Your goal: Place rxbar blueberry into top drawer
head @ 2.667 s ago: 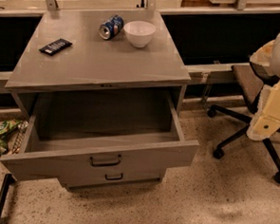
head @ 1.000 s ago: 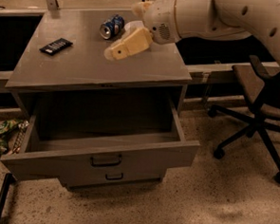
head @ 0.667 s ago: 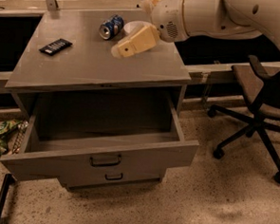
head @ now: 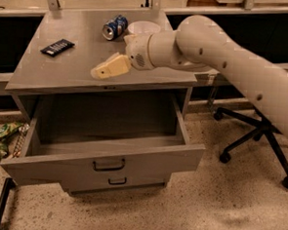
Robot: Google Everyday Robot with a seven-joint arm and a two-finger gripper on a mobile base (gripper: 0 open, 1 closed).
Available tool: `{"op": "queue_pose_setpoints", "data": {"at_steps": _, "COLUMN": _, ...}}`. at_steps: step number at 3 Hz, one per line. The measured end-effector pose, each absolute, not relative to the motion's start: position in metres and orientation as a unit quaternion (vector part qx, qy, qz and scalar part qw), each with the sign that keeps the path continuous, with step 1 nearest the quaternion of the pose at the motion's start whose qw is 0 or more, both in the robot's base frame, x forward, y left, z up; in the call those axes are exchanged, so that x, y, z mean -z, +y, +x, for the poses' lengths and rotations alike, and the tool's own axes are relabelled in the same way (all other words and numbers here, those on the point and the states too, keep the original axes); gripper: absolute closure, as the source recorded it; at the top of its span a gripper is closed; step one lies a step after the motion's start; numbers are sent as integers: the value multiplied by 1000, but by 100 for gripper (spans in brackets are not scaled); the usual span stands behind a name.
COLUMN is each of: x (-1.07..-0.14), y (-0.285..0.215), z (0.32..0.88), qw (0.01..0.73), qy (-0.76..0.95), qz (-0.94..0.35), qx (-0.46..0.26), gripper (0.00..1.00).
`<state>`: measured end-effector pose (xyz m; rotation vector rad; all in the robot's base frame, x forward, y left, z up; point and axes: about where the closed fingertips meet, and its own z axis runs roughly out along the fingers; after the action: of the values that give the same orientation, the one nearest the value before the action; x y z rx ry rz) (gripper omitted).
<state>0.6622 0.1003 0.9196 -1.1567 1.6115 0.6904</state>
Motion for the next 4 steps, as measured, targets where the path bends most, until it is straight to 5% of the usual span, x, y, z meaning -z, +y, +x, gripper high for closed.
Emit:
{"op": "queue_pose_setpoints", "data": {"at_steps": 2, "x": -873, "y": 200, "z": 739, "qw": 517, "qy": 670, "qz": -438, "qx": -304, "gripper": 0}}
{"op": "queue_pose_setpoints", "data": {"at_steps": 4, "x": -868, "y": 226, "z": 757, "qw": 511, "qy": 666, "qz": -445, "qx": -310, "gripper": 0}}
